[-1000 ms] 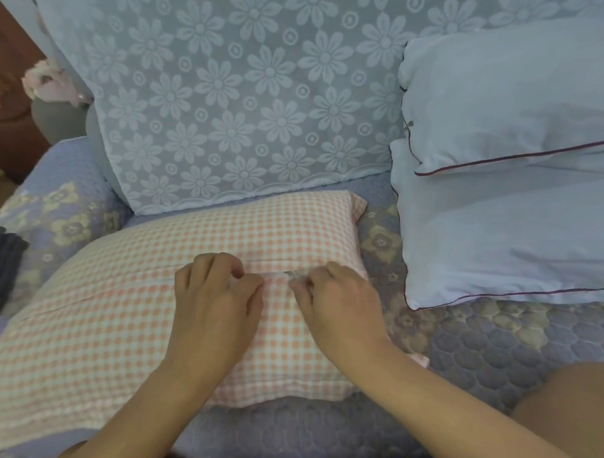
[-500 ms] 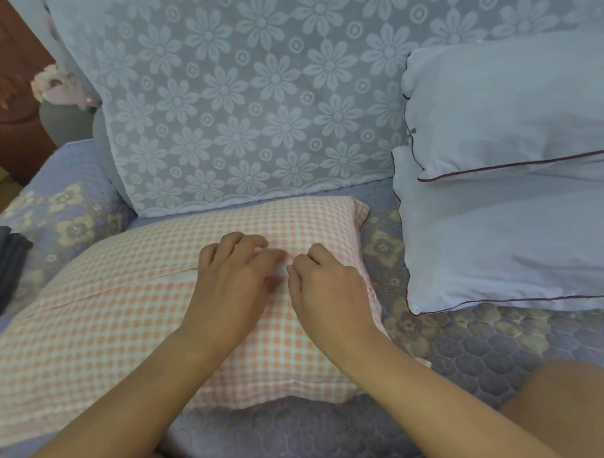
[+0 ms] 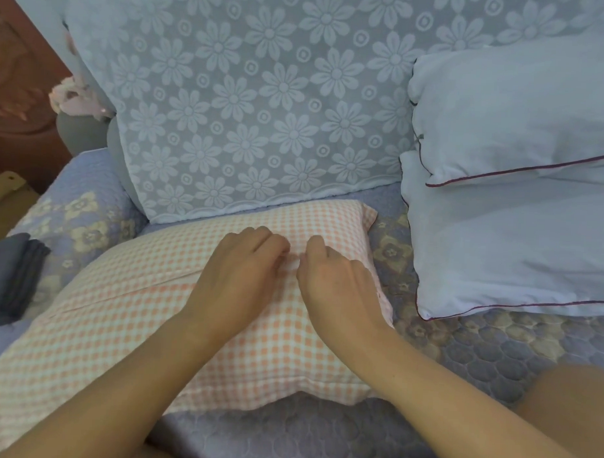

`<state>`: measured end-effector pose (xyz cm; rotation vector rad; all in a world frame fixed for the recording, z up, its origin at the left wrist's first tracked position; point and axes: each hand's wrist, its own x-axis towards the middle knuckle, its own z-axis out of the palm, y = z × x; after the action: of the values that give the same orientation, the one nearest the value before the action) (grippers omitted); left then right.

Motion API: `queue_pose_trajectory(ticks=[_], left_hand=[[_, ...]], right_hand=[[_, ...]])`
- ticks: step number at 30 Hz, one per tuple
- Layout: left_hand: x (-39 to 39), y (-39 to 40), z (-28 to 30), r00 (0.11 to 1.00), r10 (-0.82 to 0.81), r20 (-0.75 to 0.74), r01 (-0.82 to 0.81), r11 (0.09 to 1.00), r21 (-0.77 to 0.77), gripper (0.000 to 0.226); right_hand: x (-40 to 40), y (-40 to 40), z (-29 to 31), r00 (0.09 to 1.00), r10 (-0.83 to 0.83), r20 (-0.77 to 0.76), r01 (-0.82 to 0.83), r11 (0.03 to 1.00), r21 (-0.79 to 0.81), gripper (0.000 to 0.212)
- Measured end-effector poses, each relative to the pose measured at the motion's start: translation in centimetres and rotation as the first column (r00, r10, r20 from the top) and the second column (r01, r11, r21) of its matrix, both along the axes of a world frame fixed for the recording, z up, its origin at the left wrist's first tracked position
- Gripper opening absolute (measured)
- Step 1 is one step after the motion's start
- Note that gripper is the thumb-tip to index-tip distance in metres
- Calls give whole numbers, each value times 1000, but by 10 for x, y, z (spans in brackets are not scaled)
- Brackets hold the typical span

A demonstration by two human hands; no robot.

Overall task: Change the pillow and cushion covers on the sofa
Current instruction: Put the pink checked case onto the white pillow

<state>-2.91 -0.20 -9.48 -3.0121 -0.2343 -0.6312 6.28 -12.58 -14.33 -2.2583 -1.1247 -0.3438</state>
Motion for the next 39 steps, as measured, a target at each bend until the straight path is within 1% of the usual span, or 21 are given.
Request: queue_pose_trajectory(ticks=[2, 5, 7, 9, 11, 13, 15, 19, 21, 24, 26, 28, 29, 31, 33, 36, 37, 38, 39], left_hand=[[-11, 5, -9, 998, -67, 13, 65, 994, 91, 10], [-15, 7, -12, 1000, -10, 28, 8, 997, 72, 25], [-10, 7, -13, 1000, -24, 0, 24, 994, 108, 21], [-5, 6, -11, 998, -59, -37, 66, 976, 206, 14], [-4, 10, -5, 997, -60, -57, 75, 952, 298, 10], [-5, 16, 3, 997, -46, -66, 66, 936, 346, 5], [-8, 15, 6, 996, -38, -77, 63, 934, 352, 6], [-8, -1, -7, 992, -67, -109, 100, 940, 325, 14], [-8, -3, -14, 996, -30, -85, 53, 959, 279, 16], [-7, -9, -24, 998, 44, -33, -39, 989, 141, 6], [1, -18, -28, 999, 29, -19, -28, 999, 39, 6], [16, -25, -32, 1000, 23, -1, -23, 999, -39, 14], [24, -26, -34, 1000, 28, -9, -28, 996, -82, 18], [36, -28, -37, 998, 17, -66, -27, 988, -155, 13], [40, -32, -37, 997, 6, -74, -27, 955, -294, 10], [42, -32, -28, 998, 53, -28, -60, 839, -541, 10], [43, -30, -26, 997, 64, -35, -72, 806, -587, 11], [43, -29, -23, 997, 67, -44, -80, 794, -602, 12], [41, -29, -21, 997, 69, -42, -81, 811, -580, 11]], right_hand=[[-3, -1, -2, 999, 32, -24, -30, 998, 55, 37], [-4, 2, -2, 997, 66, -51, -60, 991, 118, 34], [-5, 4, -1, 994, 84, -74, -74, 989, 131, 35], [-4, 3, -1, 992, 91, -88, -83, 992, 97, 35], [4, 0, -4, 991, 31, -127, -24, 998, 58, 33], [19, -8, -11, 977, -73, -201, 87, 994, 62, 27], [28, -25, -18, 948, -143, -283, 172, 982, 81, 24], [19, -54, -28, 898, -183, -400, 239, 966, 94, 22], [18, -54, -30, 876, -198, -441, 273, 955, 115, 22], [15, -51, -34, 871, -186, -455, 289, 942, 168, 21], [10, -50, -35, 881, -188, -433, 291, 939, 183, 19], [8, -49, -36, 893, -177, -414, 275, 942, 192, 20], [10, -48, -37, 891, -164, -424, 268, 943, 199, 20], [17, -51, -38, 873, -135, -469, 262, 940, 219, 19], [19, -53, -39, 878, -130, -462, 250, 945, 210, 18], [5, -42, -32, 909, -71, -410, 151, 975, 165, 19], [1, -37, -29, 914, -58, -401, 126, 981, 147, 21], [-1, -32, -27, 916, -56, -398, 119, 983, 137, 22], [1, -31, -24, 906, -59, -419, 129, 981, 142, 22]])
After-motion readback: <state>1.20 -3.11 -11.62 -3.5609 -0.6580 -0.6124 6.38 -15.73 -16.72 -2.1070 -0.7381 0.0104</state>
